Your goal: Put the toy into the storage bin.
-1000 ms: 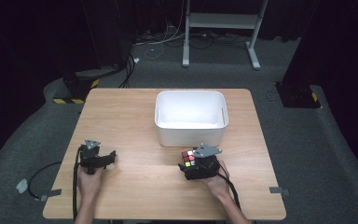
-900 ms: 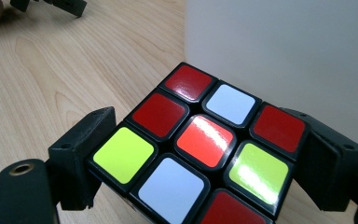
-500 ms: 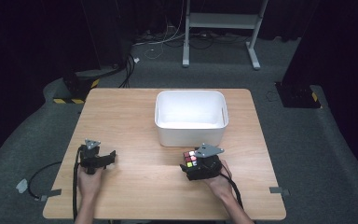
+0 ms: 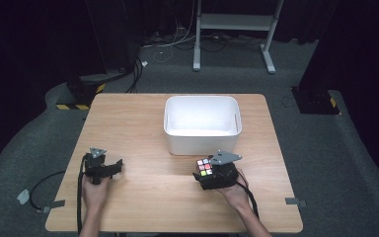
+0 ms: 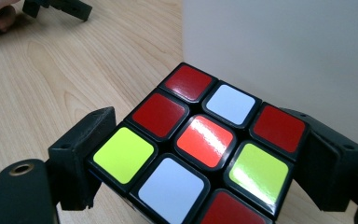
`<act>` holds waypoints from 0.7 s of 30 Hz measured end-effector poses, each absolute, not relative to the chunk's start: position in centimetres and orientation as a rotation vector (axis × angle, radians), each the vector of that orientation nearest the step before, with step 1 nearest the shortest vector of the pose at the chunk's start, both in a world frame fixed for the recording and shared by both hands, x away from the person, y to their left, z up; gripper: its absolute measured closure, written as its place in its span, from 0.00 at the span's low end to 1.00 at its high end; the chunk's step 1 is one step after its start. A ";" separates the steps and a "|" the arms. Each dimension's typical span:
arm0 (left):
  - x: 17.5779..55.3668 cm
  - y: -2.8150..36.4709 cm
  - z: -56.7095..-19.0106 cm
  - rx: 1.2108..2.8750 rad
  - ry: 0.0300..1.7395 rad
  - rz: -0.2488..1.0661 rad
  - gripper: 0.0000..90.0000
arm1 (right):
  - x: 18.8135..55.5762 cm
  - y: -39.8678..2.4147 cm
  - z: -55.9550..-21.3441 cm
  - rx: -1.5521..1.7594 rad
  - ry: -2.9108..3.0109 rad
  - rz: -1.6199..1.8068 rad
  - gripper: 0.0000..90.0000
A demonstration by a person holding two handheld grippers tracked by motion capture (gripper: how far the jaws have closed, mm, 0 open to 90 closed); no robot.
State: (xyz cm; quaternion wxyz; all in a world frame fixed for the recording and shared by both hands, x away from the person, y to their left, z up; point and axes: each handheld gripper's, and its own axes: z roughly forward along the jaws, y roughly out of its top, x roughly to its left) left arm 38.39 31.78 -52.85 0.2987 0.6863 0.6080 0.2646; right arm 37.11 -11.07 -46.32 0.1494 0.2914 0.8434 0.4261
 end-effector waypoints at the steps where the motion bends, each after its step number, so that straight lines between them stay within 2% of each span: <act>1: 38.4 31.8 -52.9 1.822 1.615 0.703 0.18 | 37.1 -11.0 -46.3 0.838 2.425 1.222 0.16; 21: 38.4 31.8 -52.9 1.816 1.621 0.706 0.18 | 37.1 -11.3 -45.8 0.867 2.433 1.237 0.16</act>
